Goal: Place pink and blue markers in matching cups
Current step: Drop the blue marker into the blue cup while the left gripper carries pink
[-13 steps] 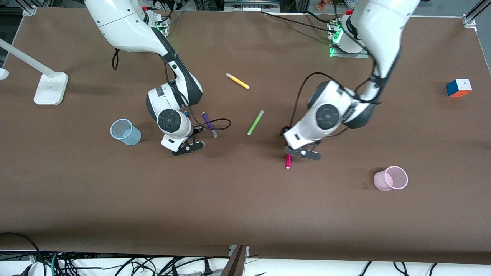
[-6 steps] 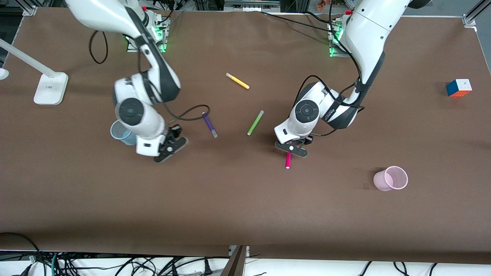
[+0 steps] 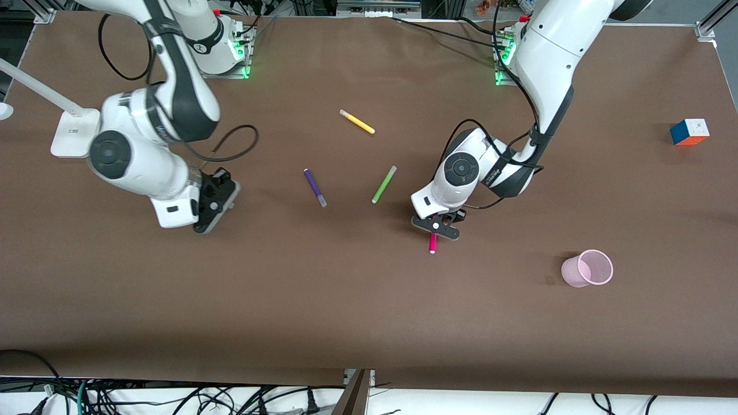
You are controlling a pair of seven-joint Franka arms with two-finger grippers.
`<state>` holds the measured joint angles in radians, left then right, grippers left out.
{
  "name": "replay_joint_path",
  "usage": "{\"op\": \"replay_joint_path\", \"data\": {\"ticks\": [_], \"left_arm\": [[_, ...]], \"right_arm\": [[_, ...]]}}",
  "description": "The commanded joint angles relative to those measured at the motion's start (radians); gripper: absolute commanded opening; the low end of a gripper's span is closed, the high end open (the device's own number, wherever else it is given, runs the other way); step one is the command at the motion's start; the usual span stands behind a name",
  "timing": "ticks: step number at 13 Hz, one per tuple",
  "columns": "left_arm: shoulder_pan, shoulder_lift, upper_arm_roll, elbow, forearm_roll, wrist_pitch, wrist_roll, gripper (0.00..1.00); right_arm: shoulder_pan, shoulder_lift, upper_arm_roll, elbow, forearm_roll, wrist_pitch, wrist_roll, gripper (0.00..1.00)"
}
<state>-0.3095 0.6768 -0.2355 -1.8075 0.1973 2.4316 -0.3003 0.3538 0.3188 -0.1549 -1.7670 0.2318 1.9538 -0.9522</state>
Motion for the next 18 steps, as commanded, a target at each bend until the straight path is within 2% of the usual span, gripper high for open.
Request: {"op": "replay_joint_path", "data": {"ticks": [1, 3, 4, 6, 9, 11, 14, 15, 16, 17, 18], "left_arm": [[-0.003, 0.001, 0.004, -0.003, 0.028, 0.006, -0.002, 0.02], [0.001, -0.028, 0.005, -0.001, 0.028, -0.028, 0.004, 0.0], [0.007, -0.055, 0.008, 0.008, 0.028, -0.075, 0.007, 0.0], [0.026, -0.095, 0.008, 0.087, 0.03, -0.246, 0.027, 0.0], [0.064, -0.098, 0.008, 0.245, 0.028, -0.48, 0.142, 0.0], [0.102, -0.098, 0.008, 0.302, 0.028, -0.56, 0.225, 0.0], [0.156, -0.098, 0.018, 0.375, 0.031, -0.678, 0.354, 0.0], [0.17, -0.098, 0.027, 0.384, 0.051, -0.703, 0.386, 0.0], [0.185, -0.098, 0.027, 0.384, 0.077, -0.71, 0.411, 0.0], [0.193, -0.098, 0.028, 0.384, 0.096, -0.717, 0.429, 0.0], [0.194, -0.098, 0.028, 0.384, 0.134, -0.732, 0.452, 0.0]], "right_arm": [[-0.003, -0.015, -0.11, -0.023, 0.171, -0.058, -0.337, 0.04], [-0.012, -0.001, -0.173, -0.026, 0.277, -0.102, -0.535, 0.04], [-0.036, 0.005, -0.176, -0.034, 0.317, -0.114, -0.619, 0.04], [-0.074, 0.009, -0.176, -0.06, 0.378, -0.118, -0.768, 0.04], [-0.108, 0.028, -0.176, -0.091, 0.464, -0.137, -0.962, 0.04], [-0.137, 0.04, -0.176, -0.117, 0.501, -0.142, -1.037, 0.04], [-0.162, 0.042, -0.176, -0.126, 0.506, -0.17, -1.071, 0.04], [-0.165, 0.049, -0.176, -0.126, 0.506, -0.177, -1.071, 0.16], [-0.171, 0.052, -0.176, -0.126, 0.506, -0.182, -1.059, 0.93], [-0.173, 0.06, -0.176, -0.121, 0.506, -0.182, -1.039, 1.0], [-0.173, 0.057, -0.176, -0.114, 0.506, -0.181, -0.971, 1.0]]}}
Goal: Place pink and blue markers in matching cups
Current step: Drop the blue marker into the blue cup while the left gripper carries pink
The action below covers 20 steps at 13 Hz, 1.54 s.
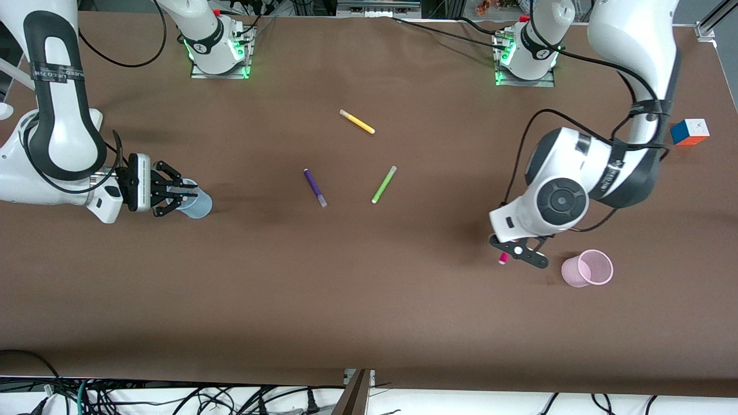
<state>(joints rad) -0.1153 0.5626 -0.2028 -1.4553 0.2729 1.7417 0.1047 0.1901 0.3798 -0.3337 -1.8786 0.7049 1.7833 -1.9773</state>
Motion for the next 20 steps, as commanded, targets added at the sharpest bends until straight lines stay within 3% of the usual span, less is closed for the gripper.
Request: {"op": "replay_joint_path", "data": {"ticks": [1, 4, 7, 9, 13, 16, 18, 20], "left_arm": [[0.003, 0.016, -0.004, 0.032, 0.098, -0.05, 0.059, 0.0], [0.025, 0.017, 0.009, 0.032, 0.187, -0.067, 0.177, 0.0], [0.068, 0.023, 0.01, 0.026, 0.302, -0.137, 0.268, 0.0], [0.066, 0.028, 0.011, 0.029, 0.429, -0.239, 0.279, 0.0], [0.051, 0.086, 0.01, 0.036, 0.713, -0.287, 0.529, 0.0], [0.048, 0.146, 0.008, 0.039, 0.92, -0.245, 0.523, 0.0], [0.048, 0.163, 0.008, 0.03, 0.947, -0.203, 0.52, 0.0], [0.051, 0.18, 0.008, 0.027, 0.947, -0.199, 0.518, 0.0]], "right_arm": [[-0.008, -0.013, 0.002, 0.01, 0.03, -0.012, 0.181, 1.0], [0.002, -0.03, 0.005, 0.087, -0.031, -0.033, 0.563, 1.0], [0.015, -0.019, 0.012, 0.274, -0.247, -0.154, 1.054, 1.0], [0.037, -0.019, 0.012, 0.324, -0.335, -0.212, 1.323, 1.0], [0.045, -0.033, 0.031, 0.335, -0.448, -0.257, 1.735, 1.0], [0.011, -0.126, 0.178, 0.277, -0.606, -0.229, 1.98, 1.0], [-0.05, -0.237, 0.237, 0.167, -0.648, -0.145, 1.98, 1.0], [-0.058, -0.333, 0.242, 0.139, -0.744, -0.151, 1.979, 1.0]]}}
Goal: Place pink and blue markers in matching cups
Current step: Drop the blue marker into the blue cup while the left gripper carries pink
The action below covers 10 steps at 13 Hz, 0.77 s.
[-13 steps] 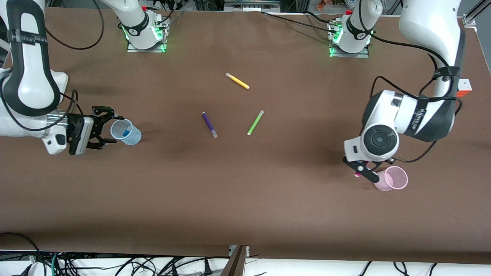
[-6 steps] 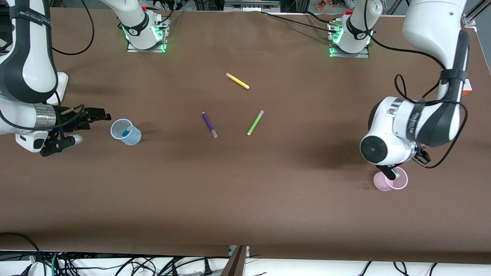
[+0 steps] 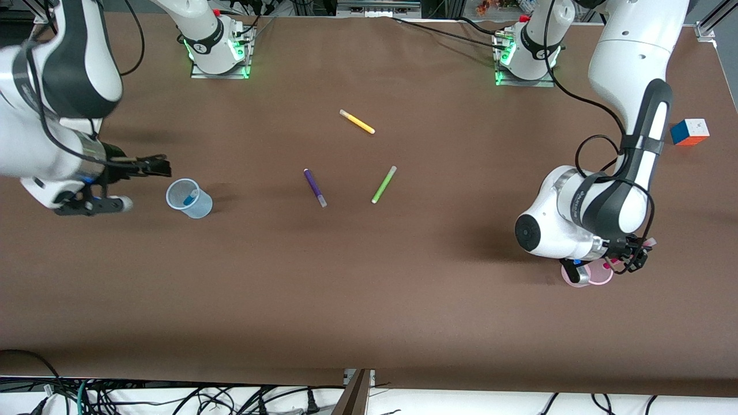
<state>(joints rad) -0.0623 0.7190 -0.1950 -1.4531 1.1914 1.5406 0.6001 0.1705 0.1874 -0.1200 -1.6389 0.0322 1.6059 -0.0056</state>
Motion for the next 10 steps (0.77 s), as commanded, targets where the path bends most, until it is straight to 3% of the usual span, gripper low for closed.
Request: {"op": "replay_joint_path", "data": {"ticks": [1, 3, 7, 10], "left_arm": [[-0.004, 0.034, 0.0, 0.026, 0.027, 0.003, 0.021, 0.13], [-0.02, 0.034, 0.0, 0.023, 0.027, -0.002, -0.003, 1.0], [-0.021, 0.025, -0.006, 0.025, -0.005, -0.004, -0.02, 1.0], [-0.01, -0.053, -0.008, 0.042, -0.276, -0.004, -0.064, 1.0]], "right_arm": [[-0.039, -0.17, 0.029, -0.101, -0.096, 0.02, 0.004, 1.0], [-0.039, -0.213, 0.029, -0.092, -0.095, -0.02, 0.003, 1.0], [-0.042, -0.238, 0.029, -0.059, -0.077, -0.072, 0.018, 1.0], [-0.046, -0.235, 0.016, -0.058, -0.011, -0.092, 0.059, 1.0]]}}
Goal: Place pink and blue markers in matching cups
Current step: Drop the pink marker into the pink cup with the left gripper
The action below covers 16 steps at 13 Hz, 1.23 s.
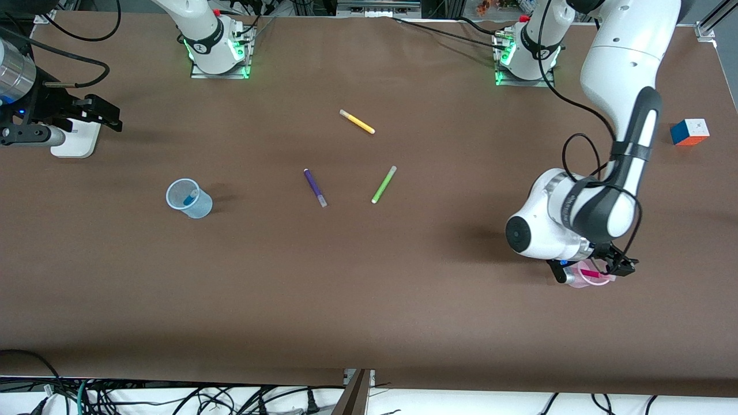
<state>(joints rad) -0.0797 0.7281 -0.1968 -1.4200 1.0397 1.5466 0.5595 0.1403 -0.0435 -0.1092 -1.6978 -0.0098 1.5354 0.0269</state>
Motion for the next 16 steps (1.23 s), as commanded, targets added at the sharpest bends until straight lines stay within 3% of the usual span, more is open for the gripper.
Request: {"op": "replay_joint_path", "data": {"ticks": [1, 4, 5, 7, 11, 15, 16], "left_arm": [[0.011, -0.087, -0.006, 0.012, -0.214, -0.01, -0.077, 1.0], [0.023, -0.108, 0.004, 0.12, -0.606, -0.016, -0.302, 1.0], [0.024, -0.116, 0.004, 0.147, -0.666, -0.017, -0.394, 1.0], [0.025, -0.145, -0.004, 0.173, -0.699, -0.013, -0.498, 1.0], [0.043, -0.153, -0.001, 0.358, -0.776, -0.048, -0.53, 1.0], [0.099, -0.234, -0.007, 0.381, -0.782, -0.069, -0.53, 1.0], [0.118, -0.274, 0.002, 0.368, -0.838, -0.071, -0.547, 1.0]], "right_arm": [[-0.016, 0.002, 0.002, 0.006, 0.031, -0.032, 0.024, 1.0], [-0.021, 0.042, -0.015, 0.046, 0.034, -0.038, 0.018, 1.0], [-0.019, 0.051, -0.015, 0.046, 0.034, -0.04, 0.021, 1.0], [-0.01, 0.062, -0.011, 0.049, 0.027, -0.029, 0.022, 1.0], [-0.019, 0.068, -0.014, 0.052, 0.018, -0.026, 0.021, 1.0], [-0.025, 0.067, -0.015, 0.052, 0.013, -0.035, 0.021, 1.0], [-0.025, 0.067, -0.015, 0.052, 0.013, -0.035, 0.021, 1.0]]}}
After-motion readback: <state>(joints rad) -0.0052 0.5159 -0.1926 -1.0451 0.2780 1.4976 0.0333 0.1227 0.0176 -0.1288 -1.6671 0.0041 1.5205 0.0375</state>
